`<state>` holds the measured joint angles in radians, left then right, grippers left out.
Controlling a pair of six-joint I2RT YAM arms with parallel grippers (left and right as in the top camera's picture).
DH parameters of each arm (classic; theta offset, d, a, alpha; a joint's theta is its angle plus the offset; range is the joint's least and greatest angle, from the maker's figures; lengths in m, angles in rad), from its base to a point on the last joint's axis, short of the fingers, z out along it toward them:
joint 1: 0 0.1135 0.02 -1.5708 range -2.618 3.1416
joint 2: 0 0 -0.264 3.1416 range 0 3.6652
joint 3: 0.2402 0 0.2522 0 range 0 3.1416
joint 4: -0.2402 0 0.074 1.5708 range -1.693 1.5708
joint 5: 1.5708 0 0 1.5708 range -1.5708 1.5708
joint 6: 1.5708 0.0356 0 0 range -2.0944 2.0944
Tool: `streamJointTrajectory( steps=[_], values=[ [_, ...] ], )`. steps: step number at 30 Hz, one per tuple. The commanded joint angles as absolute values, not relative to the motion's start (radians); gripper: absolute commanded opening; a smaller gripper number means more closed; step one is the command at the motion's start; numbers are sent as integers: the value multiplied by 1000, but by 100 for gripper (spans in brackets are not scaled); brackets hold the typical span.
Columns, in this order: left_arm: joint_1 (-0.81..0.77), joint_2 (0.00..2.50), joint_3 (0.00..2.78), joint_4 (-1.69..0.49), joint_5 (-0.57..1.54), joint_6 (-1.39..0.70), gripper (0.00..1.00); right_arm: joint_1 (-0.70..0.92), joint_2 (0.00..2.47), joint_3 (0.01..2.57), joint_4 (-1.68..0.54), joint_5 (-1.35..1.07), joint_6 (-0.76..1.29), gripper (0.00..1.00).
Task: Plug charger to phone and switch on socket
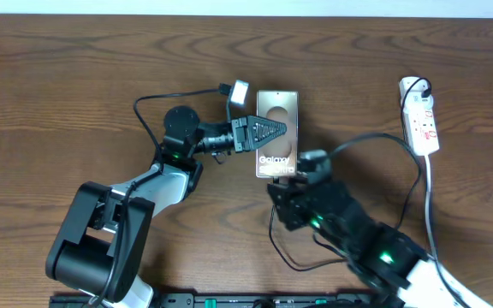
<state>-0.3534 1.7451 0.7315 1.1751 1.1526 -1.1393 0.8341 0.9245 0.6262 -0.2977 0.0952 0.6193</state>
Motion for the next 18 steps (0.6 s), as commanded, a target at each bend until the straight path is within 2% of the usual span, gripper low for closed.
streamJointTrajectory(
  steps=[1, 4, 5, 6, 8, 10, 18],
  values=[
    [-390, 1734, 737, 1074, 1155, -1076, 7, 817, 746, 665, -455, 158, 605, 62],
    [-410, 1734, 796, 813, 1093, -888, 7, 817, 612, 670, -614, 158, 605, 84],
    [-416, 1734, 824, 689, 1066, -799, 7, 817, 570, 672, -658, 158, 605, 95],
    [-421, 1734, 860, 535, 1025, -697, 7, 817, 522, 674, -701, 158, 610, 99],
    [-427, 1737, 936, 238, 938, -474, 7, 817, 424, 674, -766, 159, 638, 99],
    [-423, 1744, 971, 112, 922, -351, 7, 817, 358, 674, -790, 159, 639, 99],
    [-384, 1824, 973, 142, 921, -406, 8, 817, 307, 674, -798, 174, 667, 99]
  ],
)
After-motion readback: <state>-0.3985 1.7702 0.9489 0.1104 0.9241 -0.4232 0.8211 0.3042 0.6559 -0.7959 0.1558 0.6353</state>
